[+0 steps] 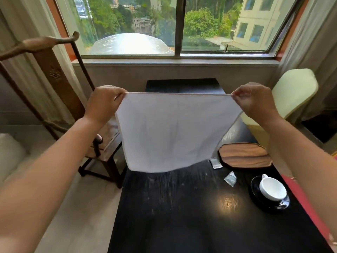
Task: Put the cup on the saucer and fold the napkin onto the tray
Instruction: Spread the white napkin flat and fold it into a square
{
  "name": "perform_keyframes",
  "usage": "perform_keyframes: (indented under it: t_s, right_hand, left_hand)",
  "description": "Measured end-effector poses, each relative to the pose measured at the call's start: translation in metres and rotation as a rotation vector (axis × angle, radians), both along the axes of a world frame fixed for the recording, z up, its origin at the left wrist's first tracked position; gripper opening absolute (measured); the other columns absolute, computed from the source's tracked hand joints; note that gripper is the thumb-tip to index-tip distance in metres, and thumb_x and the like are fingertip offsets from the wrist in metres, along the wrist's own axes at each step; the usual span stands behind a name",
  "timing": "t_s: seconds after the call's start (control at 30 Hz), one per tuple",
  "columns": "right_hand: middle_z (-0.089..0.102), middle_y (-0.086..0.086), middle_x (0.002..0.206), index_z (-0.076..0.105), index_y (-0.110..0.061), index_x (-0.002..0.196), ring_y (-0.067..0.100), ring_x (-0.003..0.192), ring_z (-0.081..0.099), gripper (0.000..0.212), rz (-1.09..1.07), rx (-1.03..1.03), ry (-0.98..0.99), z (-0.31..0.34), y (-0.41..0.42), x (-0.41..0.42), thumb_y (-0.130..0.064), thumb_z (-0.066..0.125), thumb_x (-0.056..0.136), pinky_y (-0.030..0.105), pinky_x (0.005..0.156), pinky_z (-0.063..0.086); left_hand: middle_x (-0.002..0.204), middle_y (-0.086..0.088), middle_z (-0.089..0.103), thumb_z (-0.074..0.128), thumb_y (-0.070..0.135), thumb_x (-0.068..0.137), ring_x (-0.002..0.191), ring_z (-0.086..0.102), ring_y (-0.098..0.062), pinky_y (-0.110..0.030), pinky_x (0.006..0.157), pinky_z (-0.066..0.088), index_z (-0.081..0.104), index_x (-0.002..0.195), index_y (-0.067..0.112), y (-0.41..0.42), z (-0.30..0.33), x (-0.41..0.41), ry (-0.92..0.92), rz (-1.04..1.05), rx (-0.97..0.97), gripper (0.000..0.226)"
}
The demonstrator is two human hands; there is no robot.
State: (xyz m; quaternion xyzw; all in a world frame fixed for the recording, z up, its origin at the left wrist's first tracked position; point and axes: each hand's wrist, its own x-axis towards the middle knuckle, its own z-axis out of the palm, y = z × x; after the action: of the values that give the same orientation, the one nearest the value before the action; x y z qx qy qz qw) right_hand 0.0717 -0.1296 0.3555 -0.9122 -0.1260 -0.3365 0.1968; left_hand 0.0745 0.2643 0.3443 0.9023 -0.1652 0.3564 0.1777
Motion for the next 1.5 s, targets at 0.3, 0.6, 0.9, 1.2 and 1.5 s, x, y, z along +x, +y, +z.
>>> perform_keyframes:
  t_s: [0.3,0.6,0.9,1.2,1.5]
  right_hand:
    - [0.069,0.012,0.071,0.071,-0.008,0.07,0.034,0.069,0.065,0.011,0.099,-0.026,0.133,-0.129,-0.01,-0.109,0.001,0.078,0.068,0.055,0.071,0.048]
    - [0.069,0.004,0.072,0.071,-0.011,0.065,0.028,0.067,0.063,0.016,0.159,-0.172,0.55,-0.301,-0.039,-0.192,0.003,0.079,0.063,0.043,0.071,0.047]
    - [0.063,0.009,0.065,0.067,-0.002,0.065,0.027,0.06,0.056,0.01,0.193,-0.183,0.616,-0.402,-0.049,-0.251,0.003,0.073,0.071,0.035,0.058,0.045]
    - [0.063,0.014,0.072,0.071,0.001,0.086,0.028,0.066,0.056,0.012,0.199,-0.143,0.528,-0.422,-0.06,-0.305,0.003,0.07,0.074,0.036,0.054,0.05]
    - [0.063,0.016,0.073,0.072,0.002,0.094,0.031,0.066,0.057,0.024,0.185,-0.151,0.469,-0.425,-0.059,-0.311,0.009,0.07,0.071,0.038,0.055,0.051]
  left_hand:
    - [0.094,-0.012,0.072,0.053,0.02,0.09,0.087,0.066,-0.025,-0.031,0.083,0.05,0.071,0.099,0.006,0.013,-0.152,-0.132,0.153,-0.043,0.082,0.025]
    - [0.067,-0.001,0.063,0.074,-0.007,0.063,0.06,0.061,-0.02,-0.029,0.043,0.048,0.063,0.065,0.012,-0.019,-0.321,-0.236,0.696,-0.086,0.269,0.022]
    - [0.084,-0.009,0.066,0.068,0.003,0.08,0.072,0.064,-0.026,-0.028,0.052,0.047,0.069,0.083,0.003,-0.038,-0.395,-0.297,0.822,0.089,0.22,0.003]
    - [0.097,-0.014,0.072,0.058,0.01,0.085,0.091,0.069,-0.028,-0.026,0.091,0.048,0.072,0.095,-0.001,-0.04,-0.417,-0.337,0.585,0.117,0.155,0.021]
    - [0.1,-0.014,0.071,0.054,0.015,0.09,0.095,0.068,-0.027,-0.028,0.095,0.046,0.072,0.096,-0.001,-0.032,-0.421,-0.348,0.551,0.112,0.152,0.025]
